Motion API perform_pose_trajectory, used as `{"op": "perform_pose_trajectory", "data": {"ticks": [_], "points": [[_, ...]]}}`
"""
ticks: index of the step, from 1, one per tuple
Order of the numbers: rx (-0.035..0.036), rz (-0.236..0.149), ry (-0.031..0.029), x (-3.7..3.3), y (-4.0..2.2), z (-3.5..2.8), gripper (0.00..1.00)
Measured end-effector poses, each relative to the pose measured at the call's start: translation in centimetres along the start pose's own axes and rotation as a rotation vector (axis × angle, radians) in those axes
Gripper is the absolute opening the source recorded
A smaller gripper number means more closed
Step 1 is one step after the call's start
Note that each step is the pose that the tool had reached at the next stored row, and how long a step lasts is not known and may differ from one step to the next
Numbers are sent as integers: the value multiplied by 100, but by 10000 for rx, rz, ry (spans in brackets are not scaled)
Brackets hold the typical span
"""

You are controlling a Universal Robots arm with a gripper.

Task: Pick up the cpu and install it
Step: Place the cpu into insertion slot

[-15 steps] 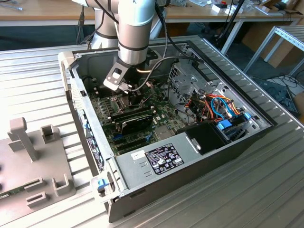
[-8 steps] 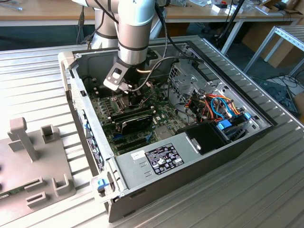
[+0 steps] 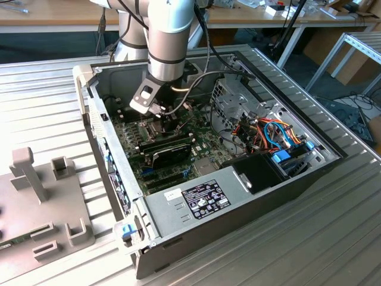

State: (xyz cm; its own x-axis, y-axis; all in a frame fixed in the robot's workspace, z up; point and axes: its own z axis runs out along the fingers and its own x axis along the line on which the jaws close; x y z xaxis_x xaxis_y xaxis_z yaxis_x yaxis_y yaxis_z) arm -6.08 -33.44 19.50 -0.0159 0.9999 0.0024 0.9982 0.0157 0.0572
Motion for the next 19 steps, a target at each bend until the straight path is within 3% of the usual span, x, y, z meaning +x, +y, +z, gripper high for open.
{"op": "perform_pose_trajectory", "data": {"ticks": [1,2,6,14,19], "points": [[13,0,-12,-3,-2,-5,61],[16,0,-17,-3,-3,-7,68],[16,0,-17,-3,-1,-27,68],[16,-1,-25,10,9,-197,68],[16,-1,-26,10,9,-208,68]]}}
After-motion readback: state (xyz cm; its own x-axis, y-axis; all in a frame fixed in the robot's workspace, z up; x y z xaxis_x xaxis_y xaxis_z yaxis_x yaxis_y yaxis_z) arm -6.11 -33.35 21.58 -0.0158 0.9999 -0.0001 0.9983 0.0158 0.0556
